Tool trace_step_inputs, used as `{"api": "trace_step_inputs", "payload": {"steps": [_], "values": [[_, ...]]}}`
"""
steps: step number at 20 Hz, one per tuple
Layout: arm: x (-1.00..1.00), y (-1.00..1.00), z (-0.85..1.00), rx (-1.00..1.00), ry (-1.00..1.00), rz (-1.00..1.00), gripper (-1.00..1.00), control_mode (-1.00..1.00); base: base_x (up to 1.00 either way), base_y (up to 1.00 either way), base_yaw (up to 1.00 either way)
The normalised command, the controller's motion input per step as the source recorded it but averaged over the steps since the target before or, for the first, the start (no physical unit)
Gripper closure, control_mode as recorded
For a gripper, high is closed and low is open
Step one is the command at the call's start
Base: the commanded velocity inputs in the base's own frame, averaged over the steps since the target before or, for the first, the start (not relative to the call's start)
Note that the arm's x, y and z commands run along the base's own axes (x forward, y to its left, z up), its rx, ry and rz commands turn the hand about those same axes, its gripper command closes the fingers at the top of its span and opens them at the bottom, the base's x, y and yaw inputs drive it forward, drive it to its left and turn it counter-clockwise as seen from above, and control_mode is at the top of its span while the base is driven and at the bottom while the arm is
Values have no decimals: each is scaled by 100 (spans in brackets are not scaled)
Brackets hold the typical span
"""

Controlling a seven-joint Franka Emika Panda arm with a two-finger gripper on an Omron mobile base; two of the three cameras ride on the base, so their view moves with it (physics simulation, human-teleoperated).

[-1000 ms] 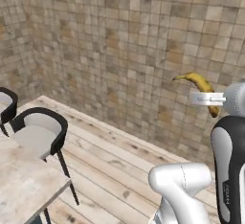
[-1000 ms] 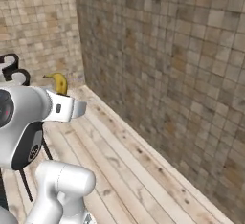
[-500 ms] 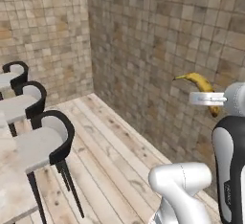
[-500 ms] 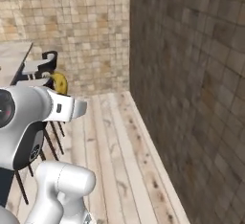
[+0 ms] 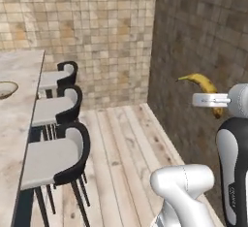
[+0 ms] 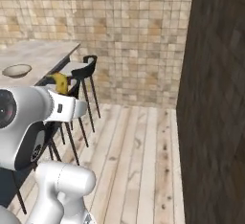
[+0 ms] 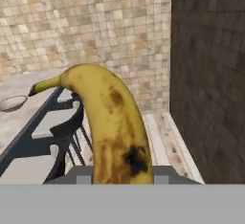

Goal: Retrieve the banana and peach from the fridge and place them into the bowl on the dining table.

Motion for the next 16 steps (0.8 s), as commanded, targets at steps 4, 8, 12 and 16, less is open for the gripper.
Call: {"api": "trace_step_inputs", "payload": {"steps": [4, 8, 12, 16], "values": [[0, 0, 0, 0, 0, 0, 100, 100, 100, -38, 60], [0, 0, 0, 0, 0, 0, 100, 100, 100, -49, 56], [0, 0, 0, 0, 0, 0, 100, 100, 100, -69, 49], [0, 0, 0, 0, 0, 0, 100, 100, 100, -79, 45]]}}
